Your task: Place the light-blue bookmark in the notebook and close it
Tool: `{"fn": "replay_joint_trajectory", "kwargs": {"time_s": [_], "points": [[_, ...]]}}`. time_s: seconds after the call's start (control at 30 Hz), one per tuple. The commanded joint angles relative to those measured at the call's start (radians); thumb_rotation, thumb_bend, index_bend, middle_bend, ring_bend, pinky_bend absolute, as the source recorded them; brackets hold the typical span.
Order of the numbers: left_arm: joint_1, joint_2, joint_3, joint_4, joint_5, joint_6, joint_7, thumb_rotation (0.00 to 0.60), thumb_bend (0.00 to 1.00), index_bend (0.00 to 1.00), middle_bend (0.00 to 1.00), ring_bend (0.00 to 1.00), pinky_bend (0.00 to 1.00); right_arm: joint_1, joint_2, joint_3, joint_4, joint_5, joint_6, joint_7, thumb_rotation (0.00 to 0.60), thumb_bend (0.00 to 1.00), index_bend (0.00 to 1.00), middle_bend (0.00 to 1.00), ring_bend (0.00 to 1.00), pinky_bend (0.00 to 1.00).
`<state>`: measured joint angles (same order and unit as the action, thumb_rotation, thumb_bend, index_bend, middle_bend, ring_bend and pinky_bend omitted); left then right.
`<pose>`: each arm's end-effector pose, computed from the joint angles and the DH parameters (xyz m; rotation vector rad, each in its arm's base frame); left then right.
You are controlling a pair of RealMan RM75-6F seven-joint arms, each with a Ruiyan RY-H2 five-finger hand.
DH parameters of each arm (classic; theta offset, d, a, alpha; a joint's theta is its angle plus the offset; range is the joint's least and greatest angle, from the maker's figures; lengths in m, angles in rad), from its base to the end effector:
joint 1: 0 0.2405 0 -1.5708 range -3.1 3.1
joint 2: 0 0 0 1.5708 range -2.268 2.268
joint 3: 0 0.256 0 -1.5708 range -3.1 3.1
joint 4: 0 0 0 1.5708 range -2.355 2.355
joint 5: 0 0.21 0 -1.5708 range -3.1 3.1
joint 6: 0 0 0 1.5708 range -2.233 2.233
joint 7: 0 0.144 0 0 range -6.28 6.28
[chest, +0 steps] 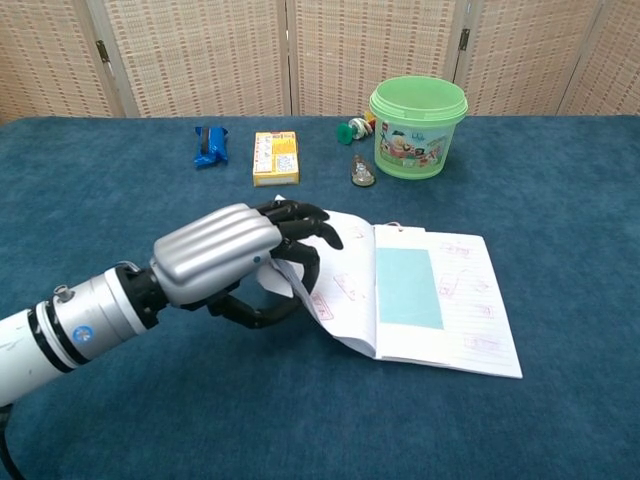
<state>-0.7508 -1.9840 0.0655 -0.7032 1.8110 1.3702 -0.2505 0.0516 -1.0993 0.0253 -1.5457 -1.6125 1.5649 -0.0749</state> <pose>-0.1382 0.2999 -0.0994 -2.1777 -0.5128 -1.4293 -0.3134 -0.1656 0.1718 1.4755 -0.7144 0.8517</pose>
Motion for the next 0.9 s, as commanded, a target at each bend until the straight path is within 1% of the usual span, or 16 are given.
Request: {"fn": "replay_joint_trajectory", "kwargs": {"time_s": [0.03, 0.17, 0.27, 0.43, 0.57, 0.7, 0.9], "points": [[0.019, 0.021, 0.003, -0.011, -0.009, 0.022, -0.007, 0.6, 0.51, 0.61, 0.25, 0.13, 0.15, 0.003, -0.002, 0.001, 0.001, -0.008, 0.002, 0.003, 0.6, 0.15, 0.0, 0.0, 0.0, 0.0], [0.05, 0.057, 0.019, -0.015, -0.014, 0.049, -0.017, 0.6, 0.51, 0.61, 0.25, 0.13, 0.15, 0.011, -0.007, 0.003, 0.005, -0.024, 0.002, 0.005, 0.6, 0.15, 0.0, 0.0, 0.0, 0.0], [0.07, 0.082, 0.041, -0.014, -0.001, 0.074, -0.014, 0.6, 0.51, 0.62, 0.25, 0.13, 0.15, 0.016, -0.009, 0.005, 0.005, -0.033, 0.006, 0.005, 0.6, 0.15, 0.0, 0.0, 0.0, 0.0], [0.08, 0.108, 0.067, -0.022, 0.037, 0.122, 0.028, 0.6, 0.51, 0.62, 0.25, 0.13, 0.15, 0.016, -0.01, 0.005, 0.001, -0.041, 0.012, 0.001, 0.6, 0.14, 0.0, 0.0, 0.0, 0.0], [0.06, 0.13, 0.08, -0.062, 0.076, 0.138, 0.079, 0.6, 0.51, 0.61, 0.25, 0.13, 0.15, 0.012, -0.01, 0.006, -0.003, -0.042, 0.022, -0.002, 0.6, 0.14, 0.0, 0.0, 0.0, 0.0], [0.019, 0.143, 0.093, -0.109, 0.127, 0.127, 0.154, 0.6, 0.51, 0.61, 0.25, 0.13, 0.15, 0.006, -0.014, 0.005, -0.003, -0.039, 0.026, 0.0, 0.6, 0.14, 0.0, 0.0, 0.0, 0.0], [-0.047, 0.164, 0.075, -0.199, 0.169, 0.094, 0.25, 0.6, 0.51, 0.6, 0.25, 0.13, 0.15, -0.002, -0.021, 0.0, 0.004, -0.038, 0.032, 0.005, 0.6, 0.14, 0.0, 0.0, 0.0, 0.0]]}}
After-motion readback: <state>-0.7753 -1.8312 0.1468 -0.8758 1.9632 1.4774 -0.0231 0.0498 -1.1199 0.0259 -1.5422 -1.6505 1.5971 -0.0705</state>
